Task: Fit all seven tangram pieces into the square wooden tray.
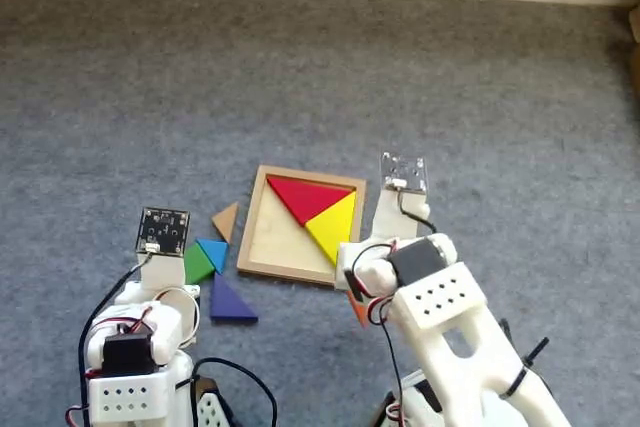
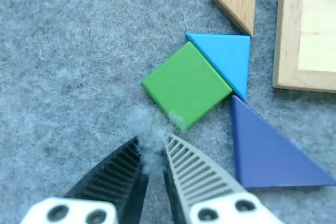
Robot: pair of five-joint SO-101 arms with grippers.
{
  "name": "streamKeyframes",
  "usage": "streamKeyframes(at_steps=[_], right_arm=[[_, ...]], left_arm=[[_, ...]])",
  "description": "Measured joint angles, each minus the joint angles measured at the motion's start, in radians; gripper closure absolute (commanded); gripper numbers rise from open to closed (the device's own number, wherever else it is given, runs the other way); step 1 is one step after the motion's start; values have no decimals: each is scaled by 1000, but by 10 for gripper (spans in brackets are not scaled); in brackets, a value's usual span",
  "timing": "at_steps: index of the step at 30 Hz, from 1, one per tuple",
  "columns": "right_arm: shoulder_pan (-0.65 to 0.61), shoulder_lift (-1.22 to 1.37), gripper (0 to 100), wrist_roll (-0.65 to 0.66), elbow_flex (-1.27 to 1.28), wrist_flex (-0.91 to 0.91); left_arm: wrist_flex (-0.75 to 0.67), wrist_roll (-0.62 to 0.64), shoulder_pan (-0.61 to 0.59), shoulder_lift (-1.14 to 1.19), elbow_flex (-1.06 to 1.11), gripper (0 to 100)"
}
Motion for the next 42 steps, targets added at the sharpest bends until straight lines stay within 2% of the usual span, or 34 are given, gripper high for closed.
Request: streamKeyframes(at_steps=[10,20,24,34,42], right_arm=[[0,-9,890,12,2,-233],[-126,20,890,38,-2,-419],[-160,173,890,91,-71,-427],[-169,628,890,104,-391,-433],[-175,816,885,104,-516,-433]], left_arm=[[0,0,0,0,0,995],[0,0,0,0,0,995],[0,0,0,0,0,995],[0,0,0,0,0,995],[0,0,0,0,0,995]])
